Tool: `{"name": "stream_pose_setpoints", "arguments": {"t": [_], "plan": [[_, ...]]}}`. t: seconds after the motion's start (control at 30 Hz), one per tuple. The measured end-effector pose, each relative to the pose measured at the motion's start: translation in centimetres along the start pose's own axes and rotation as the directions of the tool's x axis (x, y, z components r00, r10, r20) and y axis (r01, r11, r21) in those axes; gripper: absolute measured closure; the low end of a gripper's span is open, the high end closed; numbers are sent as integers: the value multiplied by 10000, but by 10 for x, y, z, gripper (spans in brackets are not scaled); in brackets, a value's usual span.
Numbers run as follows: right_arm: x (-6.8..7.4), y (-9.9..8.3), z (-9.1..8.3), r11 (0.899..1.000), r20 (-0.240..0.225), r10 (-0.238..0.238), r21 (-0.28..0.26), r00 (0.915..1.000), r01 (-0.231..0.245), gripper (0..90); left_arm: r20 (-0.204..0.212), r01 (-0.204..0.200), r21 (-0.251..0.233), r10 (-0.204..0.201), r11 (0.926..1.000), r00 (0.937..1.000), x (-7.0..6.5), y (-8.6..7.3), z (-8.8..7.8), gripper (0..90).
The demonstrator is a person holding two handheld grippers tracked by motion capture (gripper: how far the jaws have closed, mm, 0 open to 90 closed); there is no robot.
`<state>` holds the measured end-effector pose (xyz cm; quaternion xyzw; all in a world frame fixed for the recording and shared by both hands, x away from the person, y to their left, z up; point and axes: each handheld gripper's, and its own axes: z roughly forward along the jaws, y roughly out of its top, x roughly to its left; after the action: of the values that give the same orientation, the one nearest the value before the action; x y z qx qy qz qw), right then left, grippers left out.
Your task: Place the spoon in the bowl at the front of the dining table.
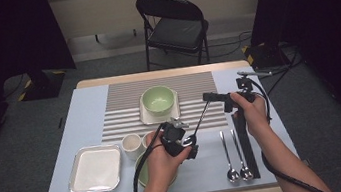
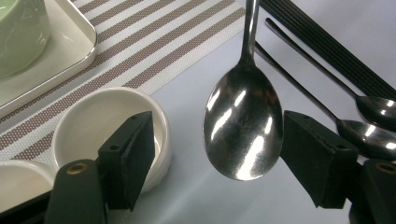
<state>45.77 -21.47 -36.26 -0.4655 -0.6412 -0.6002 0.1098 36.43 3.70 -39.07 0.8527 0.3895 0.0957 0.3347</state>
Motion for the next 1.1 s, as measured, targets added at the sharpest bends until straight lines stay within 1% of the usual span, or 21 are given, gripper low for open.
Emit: {"name": "stream_pose_setpoints", "arguments": {"t": [0.03,0.07,0.1,0.13,0.17,0.23,0.3,0.37,0.43,0.5,0.53,0.6,0.63,0.73,0.77,0.8,0.83,0.87,0.93,1.07,1.1], "plan": [[0,1,0,10000,30,-16,-53,10000,16,900,25,-11,-11,11,10000,10000,0,0,0,268],[0,1,0,10000,20,-3,-96,10000,3,900,63,59,58,-60,10000,10000,0,0,-1,265],[0,2,0,9999,41,41,-142,10000,-41,900,156,82,-81,-81,9999,9998,1,-1,-1,262],[-1,2,0,9998,62,45,-214,10000,-44,900,192,99,-100,-97,9999,9998,1,-1,-2,261],[-1,3,0,9997,71,37,-236,10000,-35,900,165,81,-46,-80,10000,9998,2,-1,-3,260],[-1,4,0,9996,161,29,-284,9999,-25,900,237,84,-25,-83,10000,9997,5,-2,-5,256],[-1,5,0,9993,159,115,-365,9998,-109,900,243,103,-83,-101,9999,9997,7,-3,-7,251],[-2,7,0,9990,158,125,-440,9998,-118,900,324,232,-152,-227,9996,9992,8,-5,-8,247],[-3,8,1,9989,186,148,-444,9997,-139,900,321,188,-140,-184,9997,9993,10,-6,-10,242],[-4,9,2,9991,167,142,-409,9998,-135,900,433,314,-141,-308,9994,9986,12,-7,-11,241],[-4,10,3,9990,195,153,-423,9997,-145,900,360,276,-163,-269,9995,9990,14,-8,-12,239],[-4,10,4,9991,217,160,-385,9996,-151,900,379,264,-222,-256,9994,9990,16,-9,-13,237],[-4,11,5,9992,222,146,-382,9996,-138,900,401,277,-160,-271,9995,9988,17,-10,-14,232],[-5,12,7,9989,114,204,-422,9997,-199,900,487,417,-226,-406,9989,9980,20,-12,-17,226],[-5,13,7,9990,175,167,-421,9997,-159,900,493,398,-301,-383,9988,9981,21,-13,-17,225],[-6,14,7,9989,180,172,-434,9997,-164,900,488,378,-275,-364,9989,9981,23,-13,-18,223],[-6,14,7,9988,193,198,-444,9996,-189,900,587,448,-365,-426,9983,9974,24,-14,-18,221],[-7,14,7,9987,211,206,-471,9996,-196,900,607,522,-354,-500,9980,9969,25,-15,-20,217],[-7,16,7,9985,253,239,-507,9994,-226,900,675,464,-337,-440,9984,9967,28,-16,-21,211],[-9,17,8,9982,257,232,-557,9994,-217,900,707,524,-404,-494,9978,9963,31,-19,-24,207],[-9,17,9,9981,259,256,-562,9993,-241,900,721,614,-478,-578,9970,9957,32,-19,-24,206]]}}
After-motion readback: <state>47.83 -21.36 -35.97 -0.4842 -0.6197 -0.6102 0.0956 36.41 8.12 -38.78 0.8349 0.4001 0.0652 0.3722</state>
